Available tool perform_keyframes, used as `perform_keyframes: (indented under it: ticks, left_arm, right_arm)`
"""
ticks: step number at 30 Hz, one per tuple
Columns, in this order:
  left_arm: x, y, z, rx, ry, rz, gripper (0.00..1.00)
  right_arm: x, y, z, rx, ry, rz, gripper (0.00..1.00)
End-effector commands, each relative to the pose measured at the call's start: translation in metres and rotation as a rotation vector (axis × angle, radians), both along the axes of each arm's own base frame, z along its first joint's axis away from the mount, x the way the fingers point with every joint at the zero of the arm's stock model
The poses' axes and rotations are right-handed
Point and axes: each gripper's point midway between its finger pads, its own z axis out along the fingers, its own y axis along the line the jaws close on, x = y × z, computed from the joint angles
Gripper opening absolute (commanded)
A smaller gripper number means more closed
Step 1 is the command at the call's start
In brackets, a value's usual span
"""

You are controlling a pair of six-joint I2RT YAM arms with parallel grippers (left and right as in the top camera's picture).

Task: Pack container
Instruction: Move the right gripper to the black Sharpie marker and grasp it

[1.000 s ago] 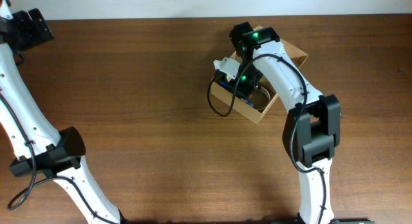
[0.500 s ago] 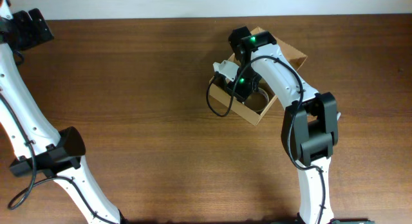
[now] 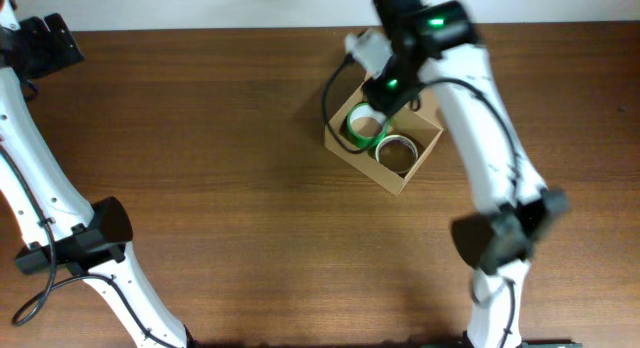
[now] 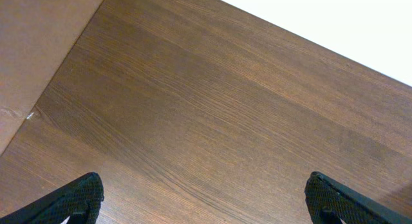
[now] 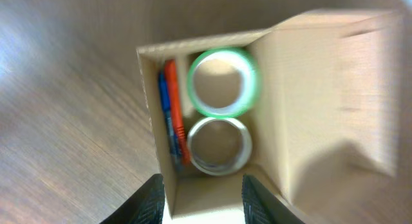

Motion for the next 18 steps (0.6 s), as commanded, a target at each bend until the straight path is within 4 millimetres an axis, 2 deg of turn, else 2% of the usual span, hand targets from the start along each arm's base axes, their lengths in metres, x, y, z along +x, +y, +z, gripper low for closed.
perform_keyframes:
  ticks: [1,2,4,6,8,12,15,18]
  left_arm:
    - [-0.007,-0.001,0.012,0.01,-0.024,-0.006,1.0]
    - [-0.007,-0.002,0.012,0.01,-0.024,-0.006,1.0]
    - [-0.007,-0.002,0.012,0.01,-0.024,-0.006,1.0]
    - [-0.007,-0.002,0.012,0.01,-0.024,-0.006,1.0]
    - [-0.007,-0.002,0.012,0.01,-0.024,-0.007,1.0]
    - [-0.007,-0.002,0.012,0.01,-0.024,-0.006,1.0]
    - [-0.007,-0.001,0.012,0.011,-0.024,-0.006,1.0]
    - [-0.007,-0.002,0.012,0.01,-0.024,-0.006,1.0]
  right_arm:
    - [-0.033,-0.023,0.11,0.056,-0.261,-0.123,0.4]
    - [-0.046,-0.037,0.138,0.058,-0.337,-0.176,0.44]
    - [-0.06,-0.064,0.166,0.04,-0.425,-0.279,0.49]
    - [-0.075,-0.097,0.187,0.041,-0.489,-0.441,0.52]
    - [-0.088,-0.128,0.196,0.057,-0.504,-0.58,0.52]
    - [-0.112,-0.189,0.183,0.043,-0.424,-0.855,0.51]
    - [-0.116,-0.203,0.162,0.108,-0.321,-0.941,0.51]
    - [-0.121,-0.227,0.128,0.074,-0.212,-1.078,0.51]
